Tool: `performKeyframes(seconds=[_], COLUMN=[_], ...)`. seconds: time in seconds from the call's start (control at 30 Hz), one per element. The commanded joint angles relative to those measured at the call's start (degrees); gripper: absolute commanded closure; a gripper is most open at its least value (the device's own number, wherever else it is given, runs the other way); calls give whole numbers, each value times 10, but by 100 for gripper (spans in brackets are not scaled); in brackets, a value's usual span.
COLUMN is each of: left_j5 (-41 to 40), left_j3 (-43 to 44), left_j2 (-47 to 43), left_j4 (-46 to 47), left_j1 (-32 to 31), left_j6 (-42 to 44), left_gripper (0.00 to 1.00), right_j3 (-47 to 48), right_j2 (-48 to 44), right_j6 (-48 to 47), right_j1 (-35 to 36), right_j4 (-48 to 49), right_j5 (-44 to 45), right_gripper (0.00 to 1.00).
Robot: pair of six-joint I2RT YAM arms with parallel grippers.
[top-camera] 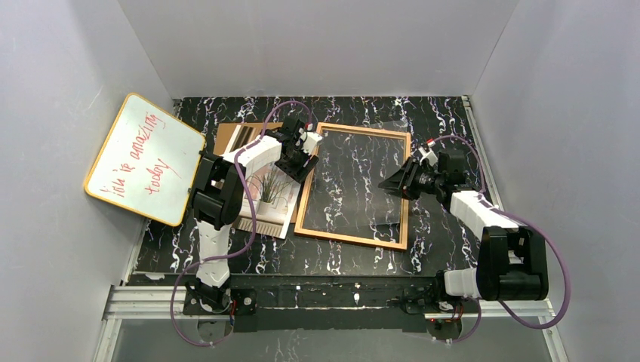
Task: Put the photo into the frame
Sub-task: Place the photo frame item in the photo frame.
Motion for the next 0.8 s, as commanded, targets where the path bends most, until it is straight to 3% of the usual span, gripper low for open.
performKeyframes(seconds=[0.0, 0.13, 0.17, 0.77], left_j5=[28, 29, 30, 30], left_j3=[-12, -11, -11, -14], left_j2=[12, 15, 15, 14], left_j4=[-17, -17, -17, -17], left_j1=[-9, -9, -9, -9], left_j6=[-5, -6, -6, -6], left_gripper=[37, 37, 37, 37], right_j3=[25, 47, 49, 117], right_j2=[11, 18, 19, 64], right_j6=[-38, -73, -75, -140], right_j1=[5, 5, 5, 27], right_j4=[-31, -82, -87, -181], right_j5=[9, 37, 45, 173], right_gripper=[34, 4, 2, 1])
